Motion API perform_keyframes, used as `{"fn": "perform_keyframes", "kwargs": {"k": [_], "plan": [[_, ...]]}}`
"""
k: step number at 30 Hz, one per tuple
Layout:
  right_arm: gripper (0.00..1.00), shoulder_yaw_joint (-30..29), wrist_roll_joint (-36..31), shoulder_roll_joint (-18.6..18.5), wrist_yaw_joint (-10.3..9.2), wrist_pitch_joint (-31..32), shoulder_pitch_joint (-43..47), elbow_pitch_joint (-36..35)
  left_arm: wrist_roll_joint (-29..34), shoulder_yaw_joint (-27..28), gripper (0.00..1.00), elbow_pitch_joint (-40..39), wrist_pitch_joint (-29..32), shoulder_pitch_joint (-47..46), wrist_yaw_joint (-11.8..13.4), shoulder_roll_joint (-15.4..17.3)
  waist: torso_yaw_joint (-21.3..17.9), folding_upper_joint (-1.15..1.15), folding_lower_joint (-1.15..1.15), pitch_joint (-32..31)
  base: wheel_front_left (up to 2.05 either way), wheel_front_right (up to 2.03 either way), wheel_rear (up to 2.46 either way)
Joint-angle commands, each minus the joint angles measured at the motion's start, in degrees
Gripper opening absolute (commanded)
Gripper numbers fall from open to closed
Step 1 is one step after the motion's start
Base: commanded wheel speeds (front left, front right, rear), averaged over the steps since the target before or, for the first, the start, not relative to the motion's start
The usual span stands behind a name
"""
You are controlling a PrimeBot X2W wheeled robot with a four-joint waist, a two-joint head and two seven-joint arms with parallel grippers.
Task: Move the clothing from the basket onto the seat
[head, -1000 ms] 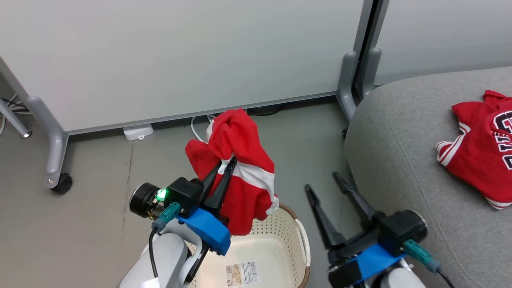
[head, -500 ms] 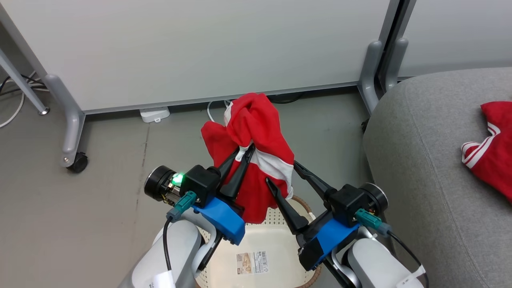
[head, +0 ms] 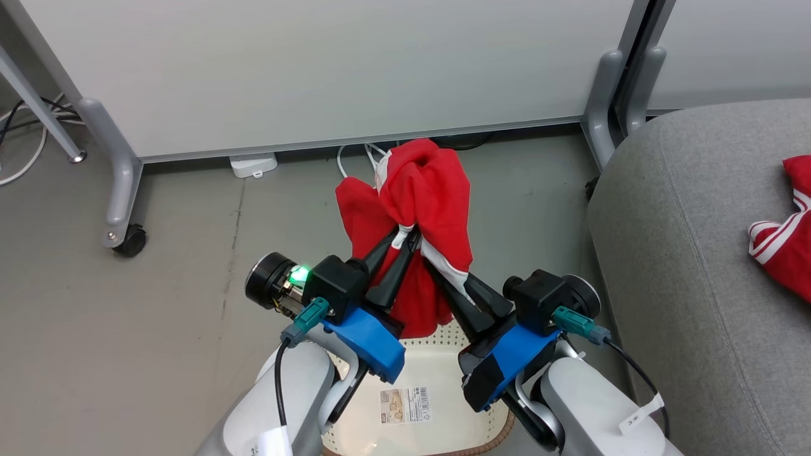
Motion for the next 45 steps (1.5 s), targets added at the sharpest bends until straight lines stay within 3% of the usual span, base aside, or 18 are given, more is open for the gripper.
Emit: {"fn": "perform_keyframes", "kwargs": {"k": [1,25,26,45], "plan": [[0.0,0.0,0.4,0.1,0.01,0.0,-0.4,-0.2,0.1,0.1,0.0,0.0,-0.3,-0.7,0.0,0.1,-0.1,0.0,-0.01,0.0,0.0,0.0,0.0],[0.0,-0.8,0.2,0.1,0.01,0.0,-1.0,-0.9,0.0,0.2,0.02,-0.2,-0.3,-1.3,-0.1,0.9,-0.6,0.0,-0.01,0.7,0.0,0.0,0.0],[0.0,-0.8,0.2,0.1,0.01,0.0,-1.0,-1.0,-0.1,0.2,1.0,-0.1,-0.3,-1.3,-0.1,0.8,-0.7,0.0,-0.01,0.8,0.0,0.0,0.0],[0.0,-3.7,0.1,0.1,0.01,0.0,-1.6,-1.9,1.7,2.0,1.0,-1.1,-0.2,-1.6,-0.1,1.3,-1.7,0.0,-0.01,2.5,0.0,0.0,0.0]]}}
